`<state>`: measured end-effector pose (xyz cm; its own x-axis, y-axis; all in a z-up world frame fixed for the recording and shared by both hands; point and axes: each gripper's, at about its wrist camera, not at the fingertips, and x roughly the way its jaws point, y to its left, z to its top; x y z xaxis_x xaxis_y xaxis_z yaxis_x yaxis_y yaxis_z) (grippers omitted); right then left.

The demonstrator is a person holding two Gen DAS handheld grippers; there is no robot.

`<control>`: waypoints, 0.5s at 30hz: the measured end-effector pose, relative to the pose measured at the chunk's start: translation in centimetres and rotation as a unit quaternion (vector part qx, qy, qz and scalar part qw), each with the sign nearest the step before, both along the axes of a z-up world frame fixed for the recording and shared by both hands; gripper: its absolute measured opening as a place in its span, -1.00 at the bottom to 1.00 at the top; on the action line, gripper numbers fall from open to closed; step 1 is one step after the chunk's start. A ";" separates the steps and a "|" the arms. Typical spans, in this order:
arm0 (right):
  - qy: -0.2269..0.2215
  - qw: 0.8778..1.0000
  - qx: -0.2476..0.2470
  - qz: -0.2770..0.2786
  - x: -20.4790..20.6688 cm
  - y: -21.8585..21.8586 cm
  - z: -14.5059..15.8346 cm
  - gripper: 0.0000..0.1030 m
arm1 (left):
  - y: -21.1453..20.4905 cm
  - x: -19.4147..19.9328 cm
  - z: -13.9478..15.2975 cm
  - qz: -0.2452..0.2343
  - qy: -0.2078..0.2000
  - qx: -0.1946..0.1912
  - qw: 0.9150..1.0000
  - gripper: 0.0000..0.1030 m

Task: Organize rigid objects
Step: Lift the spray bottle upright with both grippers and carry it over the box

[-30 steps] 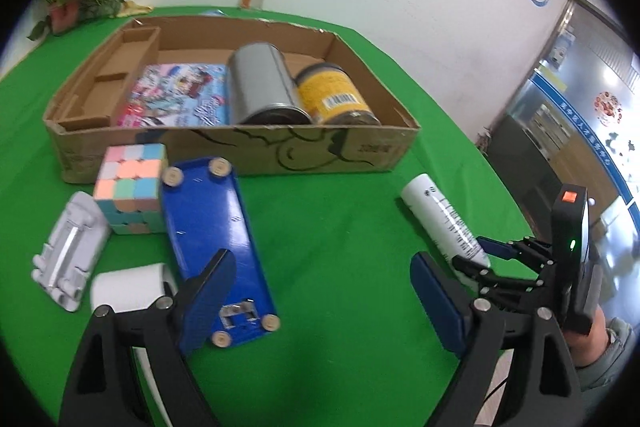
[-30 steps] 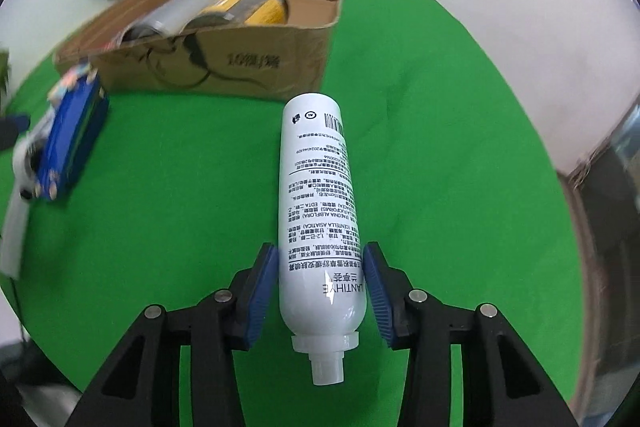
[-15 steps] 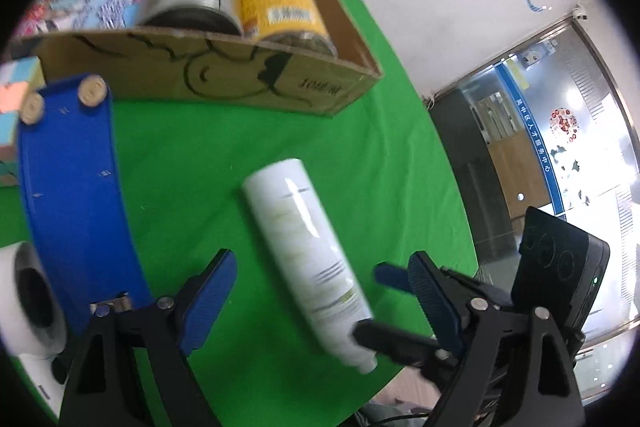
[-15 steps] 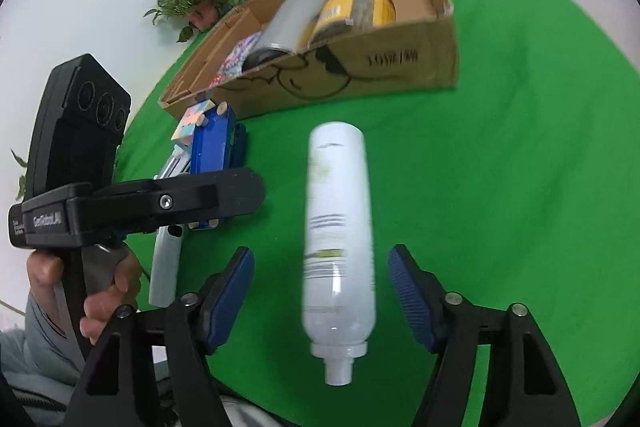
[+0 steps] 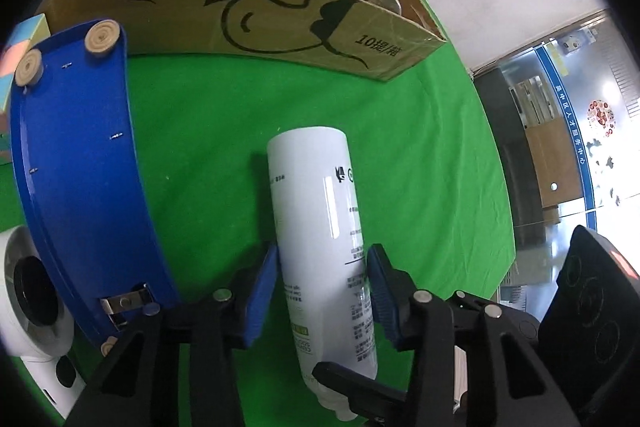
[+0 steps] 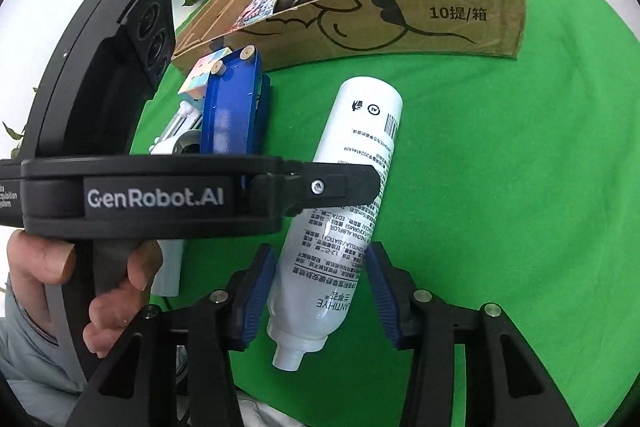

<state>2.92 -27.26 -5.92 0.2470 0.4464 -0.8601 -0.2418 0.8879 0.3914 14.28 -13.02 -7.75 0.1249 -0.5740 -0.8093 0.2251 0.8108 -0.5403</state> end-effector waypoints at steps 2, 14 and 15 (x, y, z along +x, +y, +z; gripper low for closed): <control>-0.004 1.000 -0.002 -0.001 -0.2 -0.1 0.2 -0.12 | -0.1 0.0 0.0 0.000 0.000 0.000 1.000 -0.14; -0.040 0.999 0.022 -0.030 0.1 -2.6 2.7 -0.21 | 1.4 0.3 3.8 0.031 -0.050 -0.032 0.998 -0.20; -0.047 0.998 0.021 -0.031 0.4 -2.6 3.2 -0.22 | 1.5 0.4 4.3 0.035 -0.057 -0.035 0.997 -0.20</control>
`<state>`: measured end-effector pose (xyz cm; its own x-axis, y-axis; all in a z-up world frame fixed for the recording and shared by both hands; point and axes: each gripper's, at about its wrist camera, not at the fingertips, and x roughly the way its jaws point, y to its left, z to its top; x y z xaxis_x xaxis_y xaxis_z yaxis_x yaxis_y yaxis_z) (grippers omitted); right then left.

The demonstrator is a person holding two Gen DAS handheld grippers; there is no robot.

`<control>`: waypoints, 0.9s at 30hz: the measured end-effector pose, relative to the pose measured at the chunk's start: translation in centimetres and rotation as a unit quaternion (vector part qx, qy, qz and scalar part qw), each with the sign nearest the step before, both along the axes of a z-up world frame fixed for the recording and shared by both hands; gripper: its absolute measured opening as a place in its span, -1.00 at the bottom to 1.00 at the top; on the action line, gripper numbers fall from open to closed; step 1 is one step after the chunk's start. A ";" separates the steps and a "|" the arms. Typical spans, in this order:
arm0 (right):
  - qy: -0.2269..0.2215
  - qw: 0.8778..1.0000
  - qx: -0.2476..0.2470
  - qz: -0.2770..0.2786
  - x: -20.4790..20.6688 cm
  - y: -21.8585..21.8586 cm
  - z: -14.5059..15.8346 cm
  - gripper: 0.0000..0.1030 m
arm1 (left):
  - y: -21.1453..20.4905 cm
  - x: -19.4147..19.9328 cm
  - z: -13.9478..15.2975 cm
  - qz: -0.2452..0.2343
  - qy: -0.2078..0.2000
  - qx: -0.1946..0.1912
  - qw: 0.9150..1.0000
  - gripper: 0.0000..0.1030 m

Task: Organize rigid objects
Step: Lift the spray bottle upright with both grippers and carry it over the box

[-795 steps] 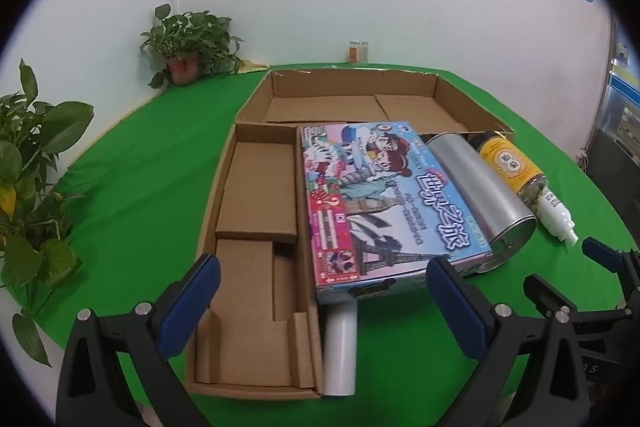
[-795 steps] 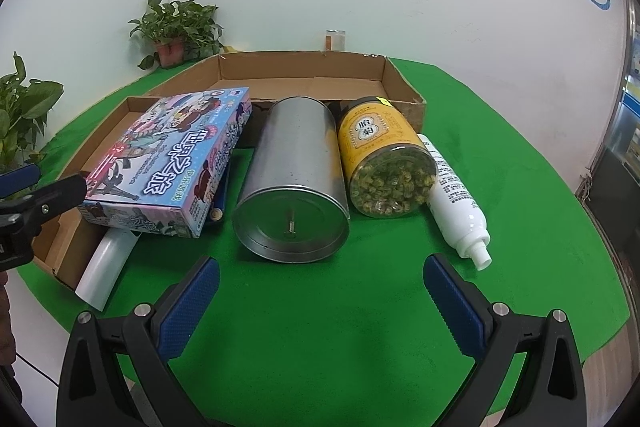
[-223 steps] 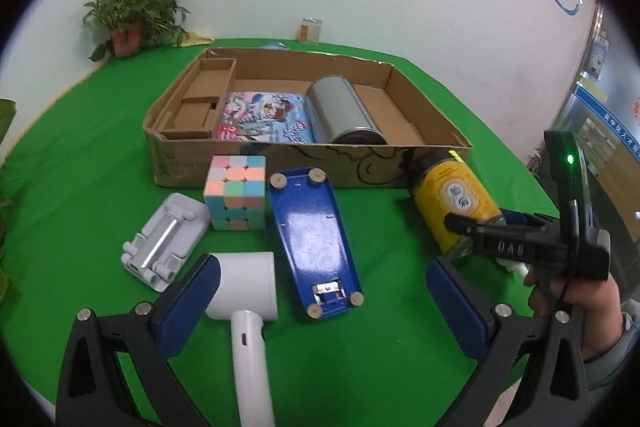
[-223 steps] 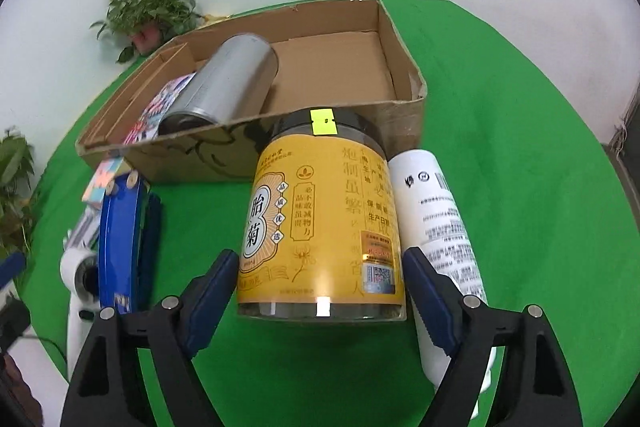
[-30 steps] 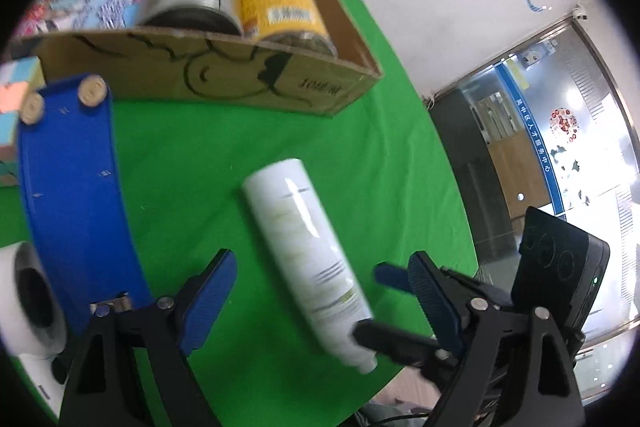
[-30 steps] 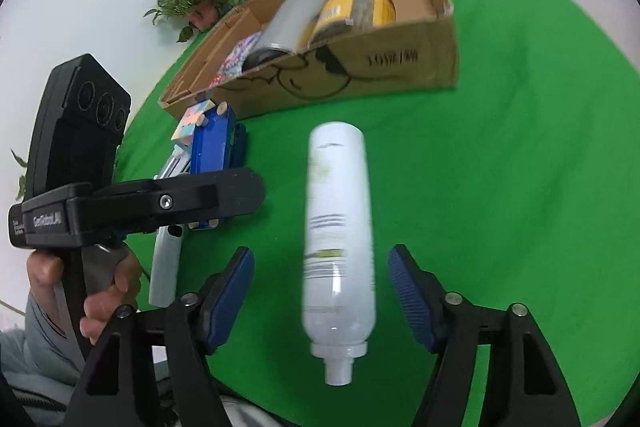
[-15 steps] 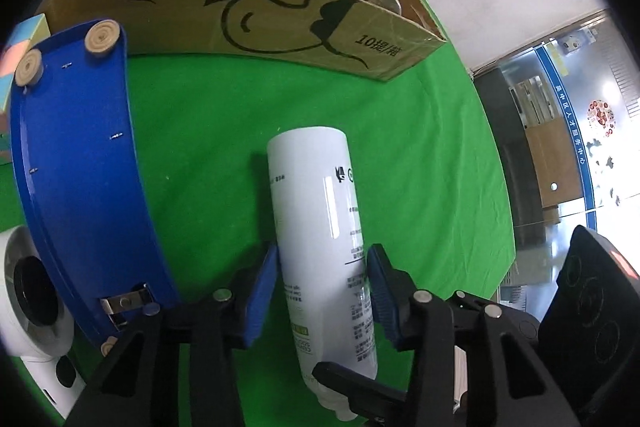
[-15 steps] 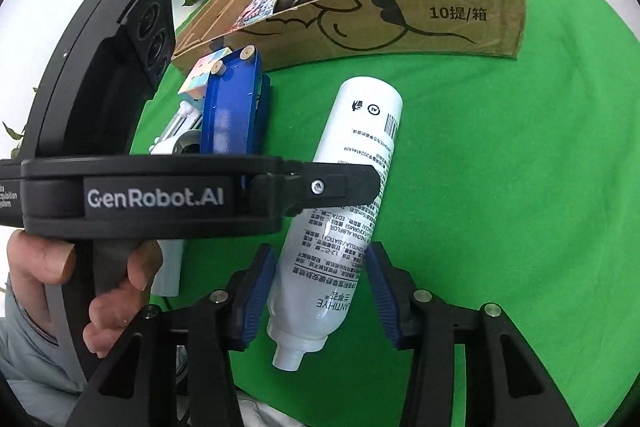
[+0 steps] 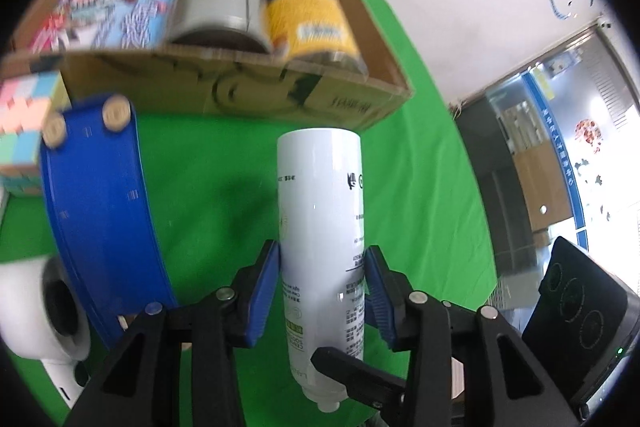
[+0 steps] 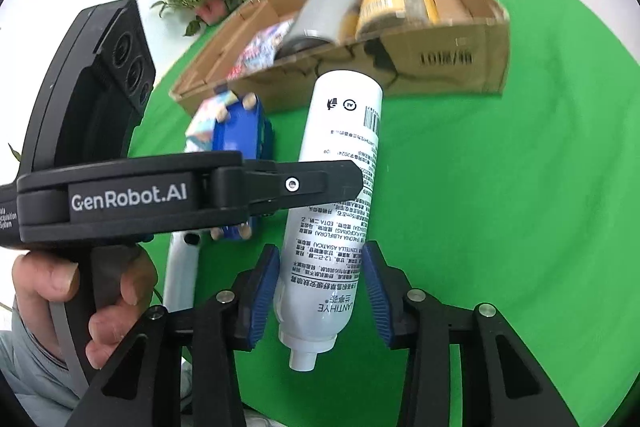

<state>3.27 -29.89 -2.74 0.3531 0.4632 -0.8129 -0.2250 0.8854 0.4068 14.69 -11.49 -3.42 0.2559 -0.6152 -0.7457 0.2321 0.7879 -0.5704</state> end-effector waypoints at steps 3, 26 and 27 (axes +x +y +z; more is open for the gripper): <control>-0.018 1.000 -0.004 -0.007 1.0 -0.2 1.3 -0.24 | 0.0 0.3 2.0 0.007 -0.030 -0.006 1.000 -0.21; -0.140 0.989 -0.026 -0.036 12.6 -4.2 14.9 -0.24 | -4.9 10.9 14.3 0.000 -0.136 -0.021 0.991 -0.21; -0.139 0.989 -0.028 -0.038 13.3 -4.5 15.1 -0.24 | -5.2 11.5 14.4 0.001 -0.133 -0.022 0.991 -0.21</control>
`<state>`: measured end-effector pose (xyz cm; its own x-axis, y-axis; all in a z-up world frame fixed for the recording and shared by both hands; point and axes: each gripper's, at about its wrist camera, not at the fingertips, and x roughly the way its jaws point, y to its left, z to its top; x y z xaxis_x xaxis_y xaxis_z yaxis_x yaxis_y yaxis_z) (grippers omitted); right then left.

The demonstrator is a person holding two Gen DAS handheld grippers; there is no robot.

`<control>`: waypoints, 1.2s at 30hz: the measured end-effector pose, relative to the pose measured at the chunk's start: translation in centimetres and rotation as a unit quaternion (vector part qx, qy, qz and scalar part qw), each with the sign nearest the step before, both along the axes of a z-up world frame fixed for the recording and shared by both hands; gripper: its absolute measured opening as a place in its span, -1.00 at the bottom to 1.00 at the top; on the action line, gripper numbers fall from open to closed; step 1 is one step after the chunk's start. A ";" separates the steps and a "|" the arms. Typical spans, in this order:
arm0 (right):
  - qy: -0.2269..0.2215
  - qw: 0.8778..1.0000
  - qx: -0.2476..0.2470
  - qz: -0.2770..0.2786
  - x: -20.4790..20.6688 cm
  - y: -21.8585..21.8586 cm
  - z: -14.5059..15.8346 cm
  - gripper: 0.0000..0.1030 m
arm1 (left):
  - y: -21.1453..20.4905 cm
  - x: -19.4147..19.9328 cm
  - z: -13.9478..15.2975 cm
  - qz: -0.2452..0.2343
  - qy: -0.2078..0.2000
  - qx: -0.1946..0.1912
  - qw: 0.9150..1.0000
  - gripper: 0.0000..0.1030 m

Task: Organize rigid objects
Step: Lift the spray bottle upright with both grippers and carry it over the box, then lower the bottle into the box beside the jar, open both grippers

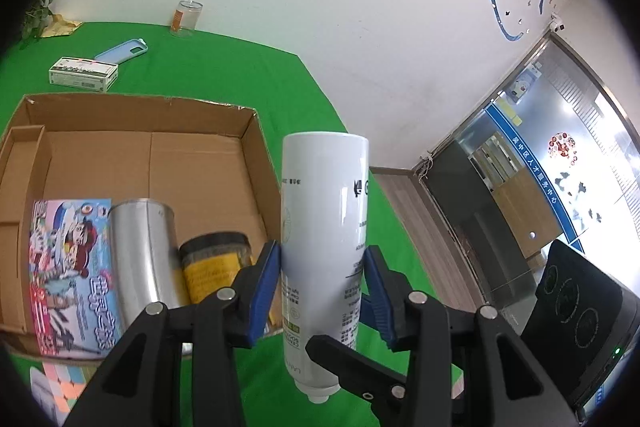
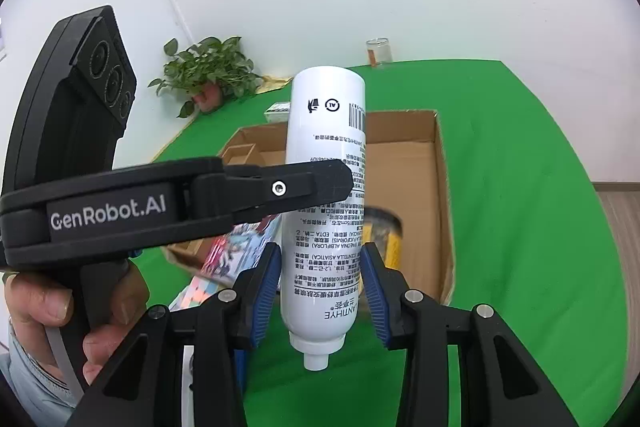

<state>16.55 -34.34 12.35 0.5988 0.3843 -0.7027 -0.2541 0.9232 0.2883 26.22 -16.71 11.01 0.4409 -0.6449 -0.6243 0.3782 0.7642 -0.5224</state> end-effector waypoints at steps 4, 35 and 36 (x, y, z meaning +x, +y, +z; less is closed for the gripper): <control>0.009 1.000 0.005 0.000 2.6 -0.9 0.6 -0.24 | -0.5 2.5 0.2 0.002 0.007 0.003 1.000 -0.21; 0.156 0.987 -0.038 -0.011 11.1 -5.3 -10.8 -0.33 | -5.4 10.5 -11.9 0.006 0.170 0.059 0.984 -0.20; 0.160 0.986 -0.046 -0.015 11.0 -5.3 -10.9 -0.37 | -5.9 10.5 -12.0 -0.003 0.168 0.071 0.983 -0.20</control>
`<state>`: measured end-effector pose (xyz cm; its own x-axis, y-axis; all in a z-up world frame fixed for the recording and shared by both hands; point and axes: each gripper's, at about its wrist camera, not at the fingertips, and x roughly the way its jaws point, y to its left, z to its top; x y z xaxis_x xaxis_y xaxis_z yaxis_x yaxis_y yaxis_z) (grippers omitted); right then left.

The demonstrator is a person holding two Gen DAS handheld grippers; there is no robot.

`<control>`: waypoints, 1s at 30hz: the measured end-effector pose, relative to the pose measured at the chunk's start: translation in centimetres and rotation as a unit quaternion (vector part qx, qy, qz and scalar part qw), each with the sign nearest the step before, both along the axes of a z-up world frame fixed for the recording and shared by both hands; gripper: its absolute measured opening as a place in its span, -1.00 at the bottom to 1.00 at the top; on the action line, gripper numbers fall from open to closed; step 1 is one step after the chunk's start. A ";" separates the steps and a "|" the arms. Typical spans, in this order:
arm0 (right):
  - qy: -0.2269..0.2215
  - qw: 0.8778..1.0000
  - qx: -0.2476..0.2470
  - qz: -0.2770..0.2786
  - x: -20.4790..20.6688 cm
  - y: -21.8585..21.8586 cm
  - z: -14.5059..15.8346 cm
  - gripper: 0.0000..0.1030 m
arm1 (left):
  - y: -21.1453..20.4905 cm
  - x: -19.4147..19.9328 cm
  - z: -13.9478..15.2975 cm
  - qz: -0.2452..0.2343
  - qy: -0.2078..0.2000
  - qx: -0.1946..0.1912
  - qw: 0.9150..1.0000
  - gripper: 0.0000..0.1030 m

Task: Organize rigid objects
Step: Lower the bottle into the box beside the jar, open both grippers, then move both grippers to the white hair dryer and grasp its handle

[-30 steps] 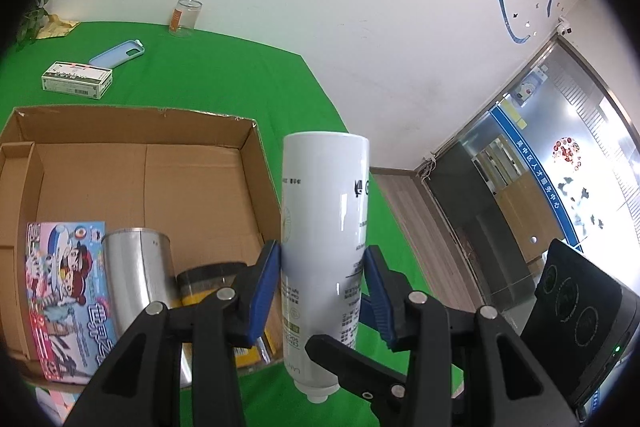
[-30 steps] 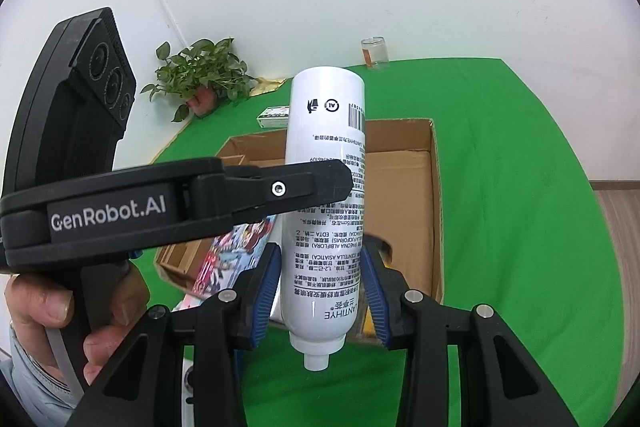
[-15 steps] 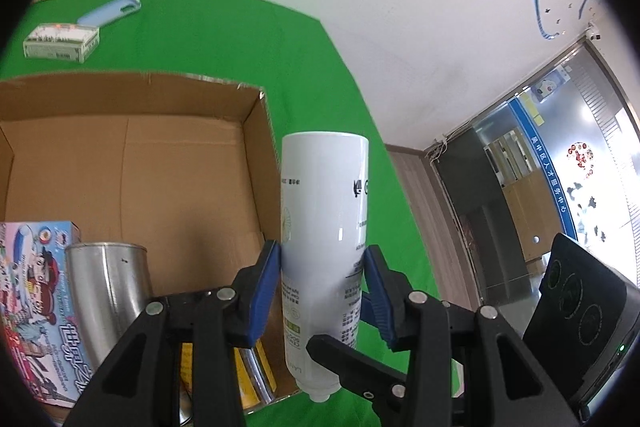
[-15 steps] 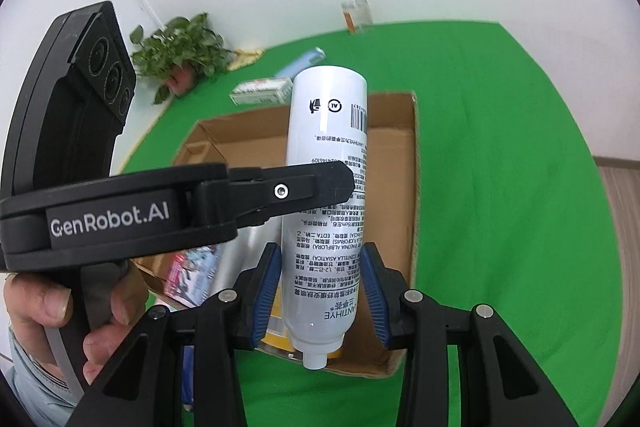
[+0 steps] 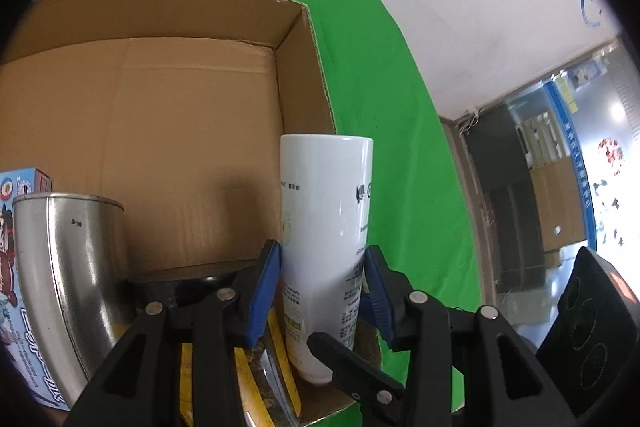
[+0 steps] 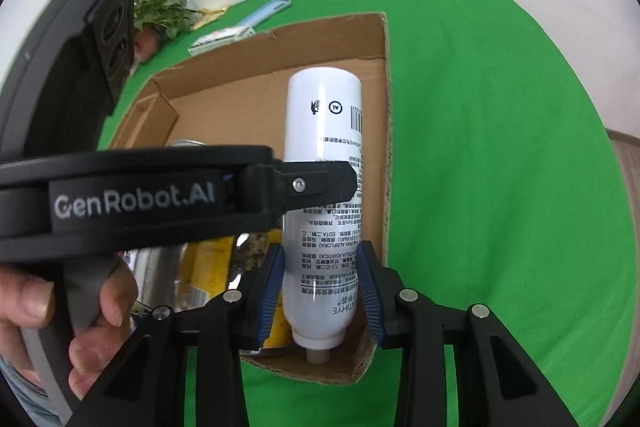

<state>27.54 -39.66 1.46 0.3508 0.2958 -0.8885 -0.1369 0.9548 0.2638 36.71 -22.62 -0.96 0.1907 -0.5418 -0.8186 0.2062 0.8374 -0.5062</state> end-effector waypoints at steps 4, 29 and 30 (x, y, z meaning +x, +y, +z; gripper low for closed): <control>0.021 1.000 -0.007 -0.016 -0.1 -0.4 -1.3 -0.72 | -0.7 0.1 0.1 -0.025 0.013 -0.013 1.000 -0.24; -0.223 0.973 -0.040 -0.051 -24.6 8.3 6.3 0.99 | 24.1 -31.6 14.2 0.163 -0.423 0.265 0.851 0.75; -0.215 0.975 -0.039 -0.044 -25.5 9.3 5.9 0.99 | 24.7 -31.9 13.2 0.174 -0.405 0.256 0.861 0.75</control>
